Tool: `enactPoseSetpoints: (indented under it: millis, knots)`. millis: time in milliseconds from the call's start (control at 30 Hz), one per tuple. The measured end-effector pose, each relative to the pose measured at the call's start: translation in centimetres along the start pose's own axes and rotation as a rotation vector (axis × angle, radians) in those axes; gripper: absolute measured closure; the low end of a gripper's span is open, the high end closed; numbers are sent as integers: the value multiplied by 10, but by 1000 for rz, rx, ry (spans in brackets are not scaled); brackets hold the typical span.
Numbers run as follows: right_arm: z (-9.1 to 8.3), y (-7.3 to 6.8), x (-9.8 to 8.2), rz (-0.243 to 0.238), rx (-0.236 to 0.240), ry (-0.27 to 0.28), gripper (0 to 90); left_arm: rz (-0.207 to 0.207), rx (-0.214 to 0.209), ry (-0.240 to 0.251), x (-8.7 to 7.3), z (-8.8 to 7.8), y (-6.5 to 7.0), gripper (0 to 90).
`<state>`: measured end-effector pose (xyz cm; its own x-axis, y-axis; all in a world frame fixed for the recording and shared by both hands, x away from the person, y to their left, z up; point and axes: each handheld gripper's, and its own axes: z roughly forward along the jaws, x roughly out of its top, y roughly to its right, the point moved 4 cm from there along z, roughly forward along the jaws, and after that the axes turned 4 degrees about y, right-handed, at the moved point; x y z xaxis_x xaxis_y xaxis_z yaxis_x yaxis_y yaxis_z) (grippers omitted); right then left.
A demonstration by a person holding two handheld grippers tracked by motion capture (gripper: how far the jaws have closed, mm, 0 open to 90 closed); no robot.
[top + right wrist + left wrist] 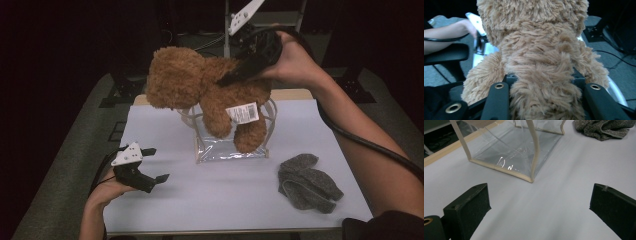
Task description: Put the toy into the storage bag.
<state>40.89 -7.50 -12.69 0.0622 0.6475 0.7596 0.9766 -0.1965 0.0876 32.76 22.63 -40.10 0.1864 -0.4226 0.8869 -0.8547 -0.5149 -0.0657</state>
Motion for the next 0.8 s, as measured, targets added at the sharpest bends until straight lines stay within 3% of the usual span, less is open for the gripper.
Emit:
enactPoseSetpoints:
  millis: [233, 433, 600, 800]
  knots:
    - [5, 39, 12, 42, -27, -15, 567, 1, 16, 2, 0, -4, -3, 20]
    - [17, 75, 12, 92, -51, -22, 568, -16, 19, 0, -4, -4, -5, 20]
    - [22, 102, 12, 118, -88, -28, 568, -8, 18, -9, -5, -4, -6, 20]
    - [23, 127, 12, 143, -130, -31, 567, -12, 25, 1, -4, -6, -8, 20]
